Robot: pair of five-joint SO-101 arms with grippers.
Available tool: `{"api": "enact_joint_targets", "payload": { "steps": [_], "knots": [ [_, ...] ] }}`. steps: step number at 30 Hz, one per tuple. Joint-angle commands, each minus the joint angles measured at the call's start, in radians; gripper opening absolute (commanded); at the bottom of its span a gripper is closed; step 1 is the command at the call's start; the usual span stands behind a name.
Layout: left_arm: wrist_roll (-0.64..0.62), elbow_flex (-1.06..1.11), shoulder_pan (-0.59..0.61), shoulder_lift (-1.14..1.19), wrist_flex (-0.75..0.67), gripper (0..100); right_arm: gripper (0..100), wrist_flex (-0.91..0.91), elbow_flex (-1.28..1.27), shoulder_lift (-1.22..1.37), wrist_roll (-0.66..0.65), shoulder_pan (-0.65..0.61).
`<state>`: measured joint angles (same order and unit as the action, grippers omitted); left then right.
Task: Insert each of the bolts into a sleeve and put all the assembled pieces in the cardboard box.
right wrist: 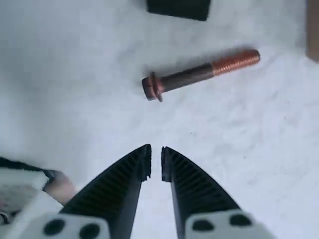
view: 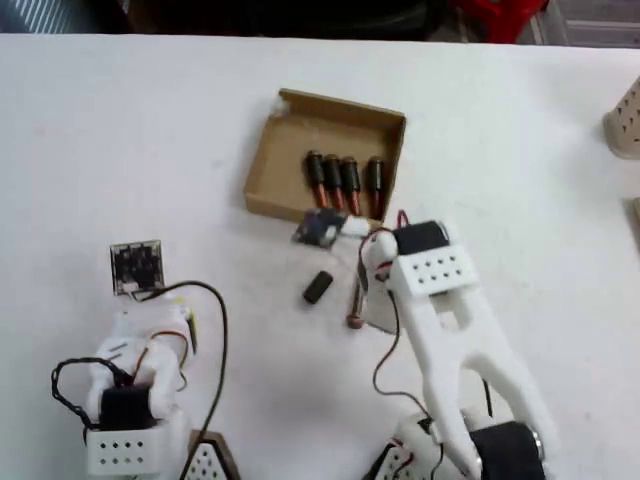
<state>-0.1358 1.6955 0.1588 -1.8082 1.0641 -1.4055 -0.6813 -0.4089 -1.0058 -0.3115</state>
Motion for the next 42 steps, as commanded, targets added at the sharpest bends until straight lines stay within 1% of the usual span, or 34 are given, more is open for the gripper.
{"api": "enact_joint_targets", "payload": {
  "steps": [1, 3, 5, 11, 14, 17, 19, 26, 29, 37, 42],
  "knots": [
    [0.012, -0.003, 0.01, -0.012, 0.002, 7, 2.1, 0.012, -0.054, -0.094, -0.385, 0.012],
    [0.012, -0.003, 0.01, -0.012, 0.002, 7, 2.1, 0.024, -0.107, -0.124, -0.535, 0.005],
    [0.012, -0.003, 0.01, -0.012, 0.002, 7, 2.1, 0.09, -0.158, -0.148, -0.611, 0.002],
    [0.012, -0.003, 0.01, -0.012, 0.0, 7, 2.2, 0.498, -0.325, -0.188, -0.62, -0.031],
    [0.012, -0.003, 0.01, -0.012, 0.0, 7, 3.6, 0.619, -0.387, -0.188, -0.62, -0.091],
    [0.012, -0.003, 0.031, -0.013, -0.002, 7, 10.9, 0.631, -0.371, -0.194, -0.529, -0.147],
    [0.012, -0.003, 0.035, -0.013, -0.002, 7, 13.4, 0.627, -0.33, -0.188, -0.499, -0.171],
    [0.012, -0.003, 0.035, -0.013, -0.002, 7, 11.6, 0.633, -0.261, -0.18, -0.496, -0.254],
    [0.012, -0.003, 0.036, -0.013, -0.002, 7, 11.6, 0.633, -0.222, -0.119, -0.496, -0.28],
    [0.012, -0.003, 0.036, -0.013, -0.002, 7, 11.7, 0.625, -0.023, 0.193, -0.5, -0.254],
    [0.012, -0.003, 0.036, -0.013, -0.005, 7, 11.7, 0.608, 0.014, 0.271, -0.516, -0.251]
  ]
}}
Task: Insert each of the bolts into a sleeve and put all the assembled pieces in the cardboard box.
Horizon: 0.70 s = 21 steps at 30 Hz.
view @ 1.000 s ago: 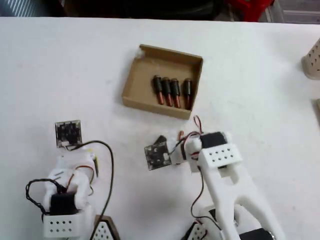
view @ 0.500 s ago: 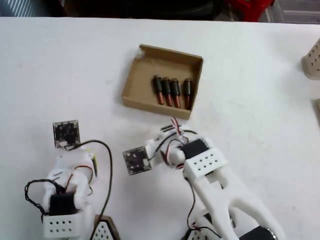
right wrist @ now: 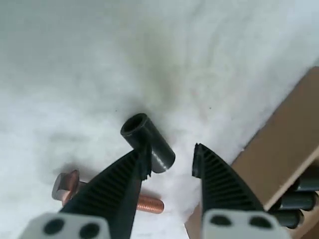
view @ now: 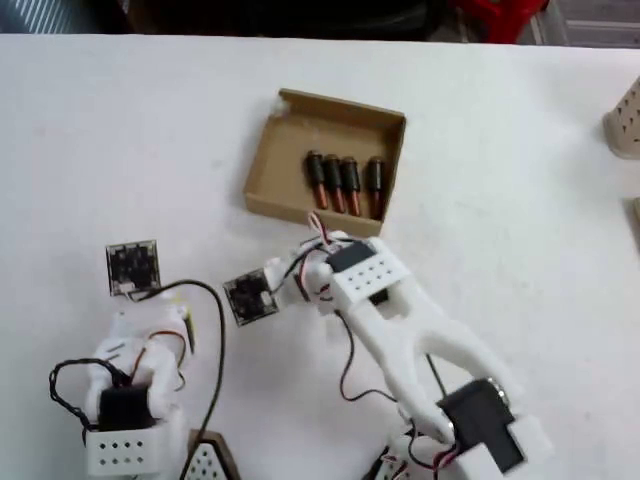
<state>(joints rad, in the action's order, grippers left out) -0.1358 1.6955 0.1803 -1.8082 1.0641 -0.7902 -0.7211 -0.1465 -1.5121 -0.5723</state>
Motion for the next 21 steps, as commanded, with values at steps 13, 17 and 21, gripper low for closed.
{"api": "enact_joint_targets", "payload": {
  "steps": [13, 17, 21],
  "knots": [
    [0.012, -0.003, 0.015, -0.013, -0.02, 7, 11.7, -0.189, 0.123, 0.033, -0.158, 0.012],
    [0.012, -0.003, 0.015, -0.013, -0.02, 7, 11.7, -0.189, 0.17, 0.104, -0.158, 0.012],
    [0.012, -0.003, 0.015, -0.013, -0.018, 7, 11.7, -0.191, 0.222, 0.203, -0.158, 0.015]
  ]
}}
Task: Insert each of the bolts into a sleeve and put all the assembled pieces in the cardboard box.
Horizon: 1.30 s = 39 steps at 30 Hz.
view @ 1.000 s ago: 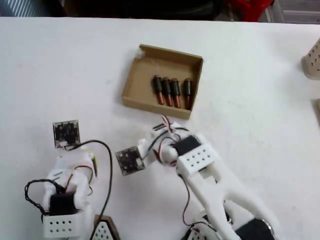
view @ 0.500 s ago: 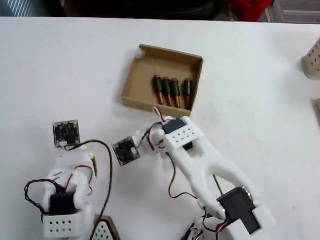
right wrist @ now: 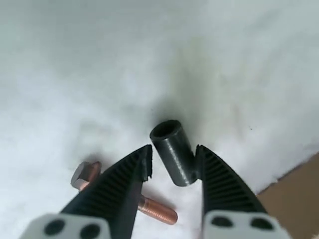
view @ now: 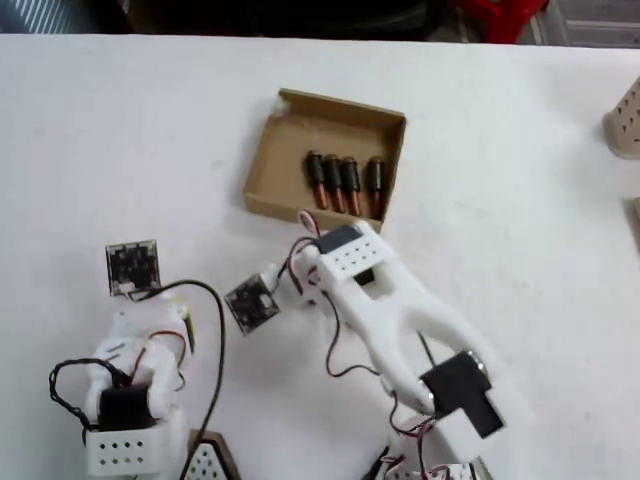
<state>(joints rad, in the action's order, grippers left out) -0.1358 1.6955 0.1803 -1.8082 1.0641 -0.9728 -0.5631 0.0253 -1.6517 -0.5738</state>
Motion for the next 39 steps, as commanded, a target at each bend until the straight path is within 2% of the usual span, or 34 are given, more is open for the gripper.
{"api": "enact_joint_targets", "payload": {
  "steps": [1, 10, 14, 17, 21, 24, 26, 29, 32, 39],
  "knots": [
    [0.012, -0.003, 0.015, -0.013, -0.018, 7, 11.7, -0.008, 0.077, 0.051, -0.018, 0.024],
    [0.012, -0.003, 0.015, -0.013, -0.02, 7, 10.5, -0.008, 0.132, 0.13, -0.011, 0.097],
    [0.012, -0.003, 0.015, -0.013, -0.02, 7, 1.1, -0.007, 0.135, 0.122, 0.02, 0.099],
    [0.012, -0.003, 0.015, -0.013, -0.02, 7, 1.4, -0.008, 0.158, 0.081, 0.195, 0.099],
    [0.012, -0.003, 0.015, -0.013, -0.021, 7, 1.6, -0.021, 0.164, -0.044, 0.525, 0.101],
    [0.012, -0.003, 0.015, -0.013, -0.021, 7, 1.6, -0.12, 0.164, -0.166, 0.747, 0.12],
    [0.012, -0.003, 0.015, -0.013, -0.021, 7, 1.6, -0.2, 0.163, -0.249, 0.838, 0.151],
    [0.012, -0.003, 0.01, -0.013, -0.021, 7, 1.6, -0.291, 0.15, -0.338, 0.947, 0.239],
    [0.012, -0.003, 0.008, -0.013, -0.023, 7, 1.6, -0.308, 0.095, -0.412, 1.019, 0.354],
    [0.005, -0.003, -0.002, -0.015, -0.029, 8, 1.6, -0.252, -0.109, -0.544, 1.039, 0.59]
  ]
}}
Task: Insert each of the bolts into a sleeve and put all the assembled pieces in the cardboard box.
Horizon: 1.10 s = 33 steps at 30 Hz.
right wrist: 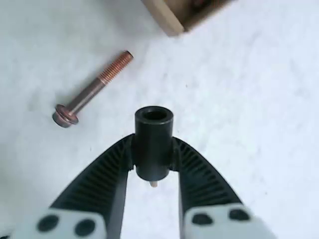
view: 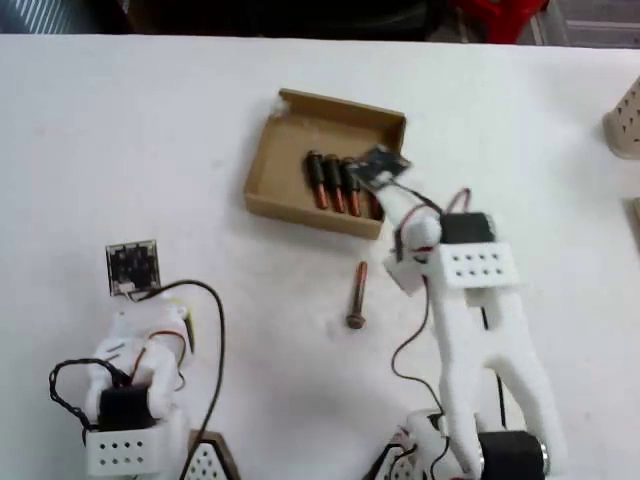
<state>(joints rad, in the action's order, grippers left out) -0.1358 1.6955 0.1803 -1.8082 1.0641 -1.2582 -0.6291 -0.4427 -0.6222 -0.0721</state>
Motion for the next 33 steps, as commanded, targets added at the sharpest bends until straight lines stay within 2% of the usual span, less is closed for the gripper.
{"api": "enact_joint_targets", "payload": {
  "steps": [1, 8, 11, 19, 22, 25, 29, 33],
  "knots": [
    [0.002, -0.003, -0.002, -0.013, -0.041, 8, 1.6, 0.048, -0.069, -0.094, 0.009, 0.125],
    [0.0, -0.003, -0.007, -0.01, -0.12, 7, 1.6, 0.157, -0.19, -0.196, 0.006, 0.424],
    [-0.034, -0.009, -0.045, -0.01, -0.123, 7, 1.6, 0.251, -0.232, -0.203, 0.006, 0.539],
    [-0.048, -0.092, -0.058, 0.015, -0.115, 7, 1.6, 0.504, -0.304, -0.203, 0.006, 0.768],
    [-0.048, -0.184, -0.059, 0.143, -0.123, 7, 1.6, 0.595, -0.341, -0.203, 0.006, 0.84],
    [-0.075, -0.339, -0.064, 0.367, -0.135, 7, 1.6, 0.68, -0.384, -0.203, 0.006, 0.897],
    [-0.12, -0.546, -0.148, 0.657, -0.129, 7, 1.6, 0.794, -0.445, -0.203, 0.006, 0.947],
    [-0.169, -0.664, -0.271, 0.809, -0.13, 7, 1.7, 0.917, -0.516, -0.202, -0.051, 0.975]
  ]
}}
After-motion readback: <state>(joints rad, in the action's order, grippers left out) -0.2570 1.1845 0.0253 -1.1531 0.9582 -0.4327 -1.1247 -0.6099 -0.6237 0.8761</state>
